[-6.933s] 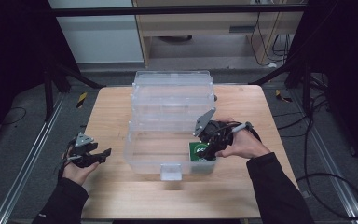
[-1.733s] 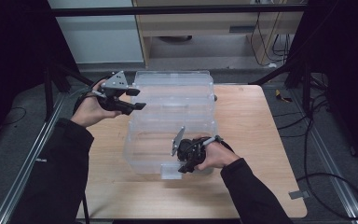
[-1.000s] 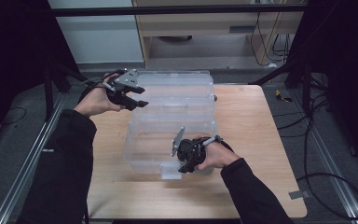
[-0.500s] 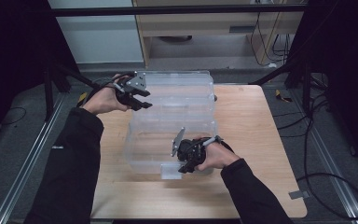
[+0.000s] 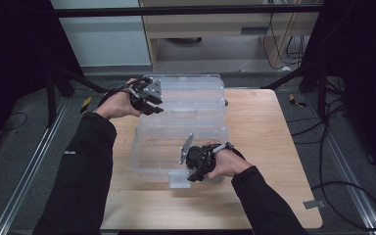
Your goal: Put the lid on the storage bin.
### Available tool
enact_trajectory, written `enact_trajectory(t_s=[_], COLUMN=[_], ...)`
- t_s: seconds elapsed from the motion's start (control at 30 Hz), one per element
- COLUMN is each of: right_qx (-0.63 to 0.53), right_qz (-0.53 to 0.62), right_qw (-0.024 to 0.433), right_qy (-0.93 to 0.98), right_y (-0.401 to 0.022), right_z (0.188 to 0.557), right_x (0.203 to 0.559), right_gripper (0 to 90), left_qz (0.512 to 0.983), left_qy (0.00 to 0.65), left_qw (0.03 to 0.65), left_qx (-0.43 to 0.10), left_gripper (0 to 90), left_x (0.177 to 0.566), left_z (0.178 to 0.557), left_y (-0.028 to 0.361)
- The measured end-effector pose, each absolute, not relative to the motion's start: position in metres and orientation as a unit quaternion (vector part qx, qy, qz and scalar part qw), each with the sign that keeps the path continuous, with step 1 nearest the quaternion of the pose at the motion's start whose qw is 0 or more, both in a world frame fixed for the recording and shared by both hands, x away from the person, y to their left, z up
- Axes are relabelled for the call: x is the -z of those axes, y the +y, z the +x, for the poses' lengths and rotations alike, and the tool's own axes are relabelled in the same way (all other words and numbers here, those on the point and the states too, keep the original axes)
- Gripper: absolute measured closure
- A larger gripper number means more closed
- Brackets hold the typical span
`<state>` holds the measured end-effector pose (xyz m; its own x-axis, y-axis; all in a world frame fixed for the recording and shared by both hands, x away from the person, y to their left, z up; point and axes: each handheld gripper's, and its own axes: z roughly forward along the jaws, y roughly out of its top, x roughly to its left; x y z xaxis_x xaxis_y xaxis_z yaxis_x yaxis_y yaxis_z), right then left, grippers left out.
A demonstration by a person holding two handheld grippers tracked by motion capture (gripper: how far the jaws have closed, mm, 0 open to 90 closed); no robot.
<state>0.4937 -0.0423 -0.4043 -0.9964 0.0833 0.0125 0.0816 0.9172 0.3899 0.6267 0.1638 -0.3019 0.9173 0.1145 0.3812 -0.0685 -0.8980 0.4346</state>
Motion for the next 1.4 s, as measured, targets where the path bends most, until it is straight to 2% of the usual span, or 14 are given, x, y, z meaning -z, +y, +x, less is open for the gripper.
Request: enact_trajectory(t_s=[0.23,0.43,1.2,1.4], right_qx=[-0.197,-0.200,-0.198,-0.199], right_qz=[0.043,0.040,0.045,0.045], right_qw=[0.003,0.004,0.002,0.003], right_qy=[0.979,0.979,0.979,0.979], right_y=[-0.042,-0.042,-0.042,-0.043], right_z=[0.493,0.493,0.494,0.494], right_x=[0.404,0.404,0.404,0.404], right_gripper=[67.6,67.6,67.7,67.7], left_qz=[0.952,0.956,0.962,0.964], left_qy=[0.010,0.003,-0.005,-0.011], left_qw=[0.231,0.211,0.194,0.192], left_qx=[-0.203,-0.206,-0.191,-0.184], left_gripper=[76.1,79.0,80.2,84.7], left_x=[0.302,0.303,0.306,0.302], left_z=[0.629,0.630,0.635,0.631], left_y=[0.158,0.154,0.146,0.146])
